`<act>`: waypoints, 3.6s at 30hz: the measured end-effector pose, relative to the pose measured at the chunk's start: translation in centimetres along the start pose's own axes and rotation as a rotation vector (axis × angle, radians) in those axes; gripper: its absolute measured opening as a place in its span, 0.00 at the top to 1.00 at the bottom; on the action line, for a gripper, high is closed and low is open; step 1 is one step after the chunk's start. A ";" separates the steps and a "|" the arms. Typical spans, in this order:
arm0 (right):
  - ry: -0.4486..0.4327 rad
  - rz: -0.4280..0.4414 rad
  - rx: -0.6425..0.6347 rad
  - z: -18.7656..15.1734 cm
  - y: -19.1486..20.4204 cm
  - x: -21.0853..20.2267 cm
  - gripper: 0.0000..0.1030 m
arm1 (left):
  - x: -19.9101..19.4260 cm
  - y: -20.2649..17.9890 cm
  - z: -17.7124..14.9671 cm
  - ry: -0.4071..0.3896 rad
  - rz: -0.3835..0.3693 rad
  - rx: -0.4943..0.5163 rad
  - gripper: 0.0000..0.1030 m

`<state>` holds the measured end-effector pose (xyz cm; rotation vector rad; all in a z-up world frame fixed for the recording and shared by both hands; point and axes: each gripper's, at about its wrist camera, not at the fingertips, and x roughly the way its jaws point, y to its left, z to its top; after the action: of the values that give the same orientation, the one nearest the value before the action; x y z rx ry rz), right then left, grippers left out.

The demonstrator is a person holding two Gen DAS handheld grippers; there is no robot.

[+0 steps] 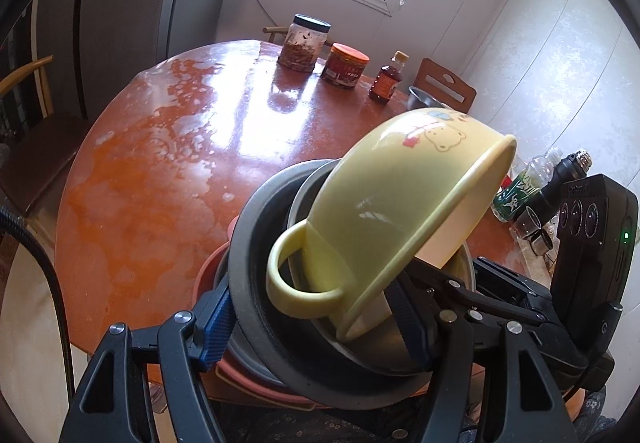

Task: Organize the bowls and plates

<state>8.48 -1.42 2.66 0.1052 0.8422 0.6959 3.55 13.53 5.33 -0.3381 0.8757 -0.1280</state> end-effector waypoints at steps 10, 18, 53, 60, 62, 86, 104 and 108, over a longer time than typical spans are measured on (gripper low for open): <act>0.030 -0.017 -0.026 -0.9 0.6 1.6 0.56 | 0.9 1.8 -1.3 0.041 0.042 -0.035 0.33; 0.012 -0.032 -0.053 -0.9 0.8 1.7 0.57 | 0.6 1.6 -1.2 0.013 0.057 -0.009 0.33; 0.011 -0.016 0.024 -1.3 -1.5 0.2 0.37 | 0.5 1.0 -0.9 0.011 0.053 0.003 0.30; -0.015 -0.008 0.042 -1.4 -1.9 -1.3 0.34 | 0.7 1.1 -1.2 0.022 0.058 -0.001 0.30; -0.020 -0.008 0.042 -1.3 -2.0 -1.6 0.33 | 0.7 1.3 -1.2 0.019 0.043 -0.013 0.30; -0.061 -0.018 0.044 -1.9 -2.2 -4.0 0.29 | -2.1 -0.2 -1.4 -0.059 0.058 0.029 0.28; -0.084 -0.026 0.036 -3.0 -2.3 -5.6 0.28 | -8.1 -0.8 -2.5 -0.186 0.173 0.051 0.25; -0.071 -0.050 0.041 -3.6 -2.9 -5.4 0.28 | -9.2 1.1 -2.7 -0.201 0.257 0.021 0.23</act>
<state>4.90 -7.64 2.71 0.1447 0.7890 0.6246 -4.43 16.14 10.04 -0.2120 0.7111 0.1333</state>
